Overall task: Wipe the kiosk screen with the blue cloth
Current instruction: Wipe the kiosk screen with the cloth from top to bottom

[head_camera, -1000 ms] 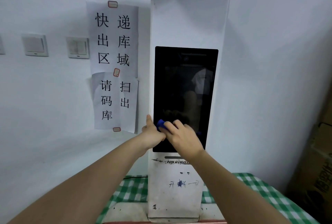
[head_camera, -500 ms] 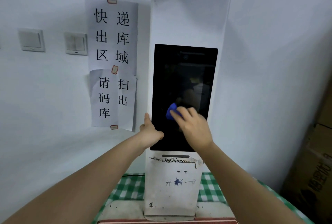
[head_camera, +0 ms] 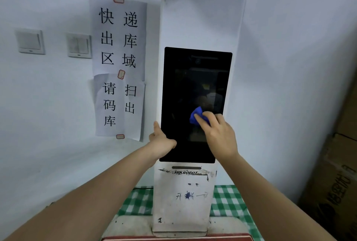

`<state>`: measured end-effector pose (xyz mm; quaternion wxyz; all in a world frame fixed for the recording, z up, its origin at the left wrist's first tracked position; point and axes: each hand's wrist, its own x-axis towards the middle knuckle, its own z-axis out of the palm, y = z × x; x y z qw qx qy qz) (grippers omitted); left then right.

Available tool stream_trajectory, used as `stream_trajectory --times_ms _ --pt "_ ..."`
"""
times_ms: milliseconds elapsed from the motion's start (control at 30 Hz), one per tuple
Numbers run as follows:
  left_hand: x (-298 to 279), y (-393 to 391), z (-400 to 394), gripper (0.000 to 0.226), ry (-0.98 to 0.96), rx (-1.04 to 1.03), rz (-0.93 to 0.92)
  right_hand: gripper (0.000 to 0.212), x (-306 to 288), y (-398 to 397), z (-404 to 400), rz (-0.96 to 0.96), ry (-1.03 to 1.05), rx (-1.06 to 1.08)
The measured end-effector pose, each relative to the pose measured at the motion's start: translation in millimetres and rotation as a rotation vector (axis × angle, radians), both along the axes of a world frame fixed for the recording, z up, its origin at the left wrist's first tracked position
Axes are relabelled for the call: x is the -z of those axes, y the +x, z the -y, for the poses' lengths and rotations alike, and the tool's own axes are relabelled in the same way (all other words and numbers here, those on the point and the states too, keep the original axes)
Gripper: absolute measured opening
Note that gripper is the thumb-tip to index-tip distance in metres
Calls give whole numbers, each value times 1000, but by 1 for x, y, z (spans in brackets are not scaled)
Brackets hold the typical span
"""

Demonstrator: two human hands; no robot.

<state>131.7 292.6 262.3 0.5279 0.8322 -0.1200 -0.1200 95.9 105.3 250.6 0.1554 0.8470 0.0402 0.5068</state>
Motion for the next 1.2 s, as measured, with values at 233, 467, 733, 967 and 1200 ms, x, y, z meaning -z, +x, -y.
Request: stream_trajectory --times_ms 233,467,733,967,1200 --pt "-3 -2 3 96 2 -26 1 51 28 -7 5 -189 -234 -41" --pt "-5 -4 8 98 -44 -42 3 64 8 -7 5 7 49 14" --pt "0 -4 16 99 -47 -99 20 60 14 -18 27 -159 -198 6" --pt "1 -4 16 98 -29 -101 27 67 24 -18 25 -34 21 31" --pt "1 -1 12 97 -3 -80 14 64 10 -26 38 -72 -67 53"
